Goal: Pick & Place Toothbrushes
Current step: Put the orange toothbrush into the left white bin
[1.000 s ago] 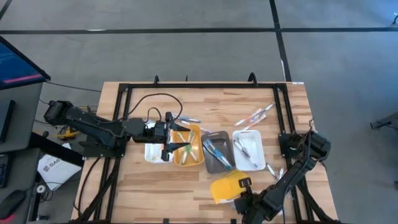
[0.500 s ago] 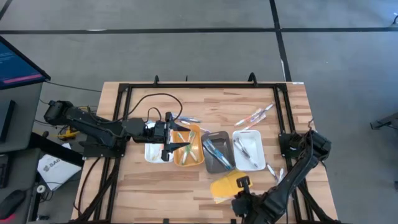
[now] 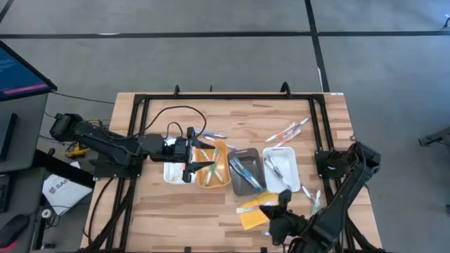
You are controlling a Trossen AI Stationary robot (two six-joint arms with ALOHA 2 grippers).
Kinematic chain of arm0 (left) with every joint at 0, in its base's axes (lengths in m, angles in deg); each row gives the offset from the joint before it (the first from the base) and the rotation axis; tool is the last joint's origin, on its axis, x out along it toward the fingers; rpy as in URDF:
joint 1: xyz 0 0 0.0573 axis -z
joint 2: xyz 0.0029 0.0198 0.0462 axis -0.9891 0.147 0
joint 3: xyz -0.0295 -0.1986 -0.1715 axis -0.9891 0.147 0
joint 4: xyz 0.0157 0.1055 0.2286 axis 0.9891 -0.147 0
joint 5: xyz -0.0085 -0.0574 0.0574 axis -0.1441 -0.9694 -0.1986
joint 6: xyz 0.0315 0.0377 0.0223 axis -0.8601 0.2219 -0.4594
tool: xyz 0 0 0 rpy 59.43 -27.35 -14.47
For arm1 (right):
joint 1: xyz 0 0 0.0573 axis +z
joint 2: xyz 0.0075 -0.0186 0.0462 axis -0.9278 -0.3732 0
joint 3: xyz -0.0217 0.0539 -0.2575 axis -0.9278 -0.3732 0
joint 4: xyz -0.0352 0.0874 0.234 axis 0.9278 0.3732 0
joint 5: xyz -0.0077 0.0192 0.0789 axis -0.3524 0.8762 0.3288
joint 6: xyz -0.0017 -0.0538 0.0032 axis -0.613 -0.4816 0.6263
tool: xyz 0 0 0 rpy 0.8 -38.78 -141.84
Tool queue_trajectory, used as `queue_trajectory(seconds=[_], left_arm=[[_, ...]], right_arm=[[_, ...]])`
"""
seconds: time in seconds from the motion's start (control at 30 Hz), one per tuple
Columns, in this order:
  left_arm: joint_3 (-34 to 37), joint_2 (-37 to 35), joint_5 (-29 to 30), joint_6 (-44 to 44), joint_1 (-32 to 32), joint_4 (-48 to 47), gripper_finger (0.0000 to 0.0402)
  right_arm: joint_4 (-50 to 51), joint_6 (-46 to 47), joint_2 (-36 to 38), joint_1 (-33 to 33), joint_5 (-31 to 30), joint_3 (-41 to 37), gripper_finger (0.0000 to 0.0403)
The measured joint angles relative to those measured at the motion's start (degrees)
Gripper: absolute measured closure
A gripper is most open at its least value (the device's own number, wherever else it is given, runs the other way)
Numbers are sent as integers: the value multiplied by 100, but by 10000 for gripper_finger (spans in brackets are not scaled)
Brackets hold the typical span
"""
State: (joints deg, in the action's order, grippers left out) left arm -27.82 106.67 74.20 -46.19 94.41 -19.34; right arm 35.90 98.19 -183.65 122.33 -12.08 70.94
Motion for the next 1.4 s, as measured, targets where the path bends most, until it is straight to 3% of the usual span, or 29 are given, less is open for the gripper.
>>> queue_trajectory(seconds=[0.3,0.4,0.63,0.73,0.83,1.03,1.13,1.2,1.3,1.4], left_arm=[[0,0,-3,-114,32,135,166],[0,-1,-258,-114,40,144,166],[0,0,-1209,-288,46,223,166],[0,-1,-1508,-295,46,258,166],[0,0,-1716,-300,48,273,166],[0,0,-1808,-300,70,309,166],[0,-1,-1808,-302,70,310,166],[0,-1,-1808,-302,70,313,166],[2,0,-1808,-302,70,407,166],[2,-2,-1817,-302,147,407,166]], right_arm=[[-1034,95,1087,242,-1776,-1294,403],[-1320,319,1442,199,-2207,-1784,403],[-1662,470,1913,-112,-2402,-2270,403],[-1949,84,1913,-322,-2356,-2271,403],[-2904,-1053,1891,-615,-1936,-2274,403],[-6490,-4755,1678,-1187,-374,-2274,403],[-8023,-6126,1668,-1273,-229,-2274,403],[-8713,-6621,1687,-1352,239,-2270,403],[-9378,-6612,1710,-1580,1651,-2270,403],[-9522,-6338,1706,-1884,1873,-2270,403]])
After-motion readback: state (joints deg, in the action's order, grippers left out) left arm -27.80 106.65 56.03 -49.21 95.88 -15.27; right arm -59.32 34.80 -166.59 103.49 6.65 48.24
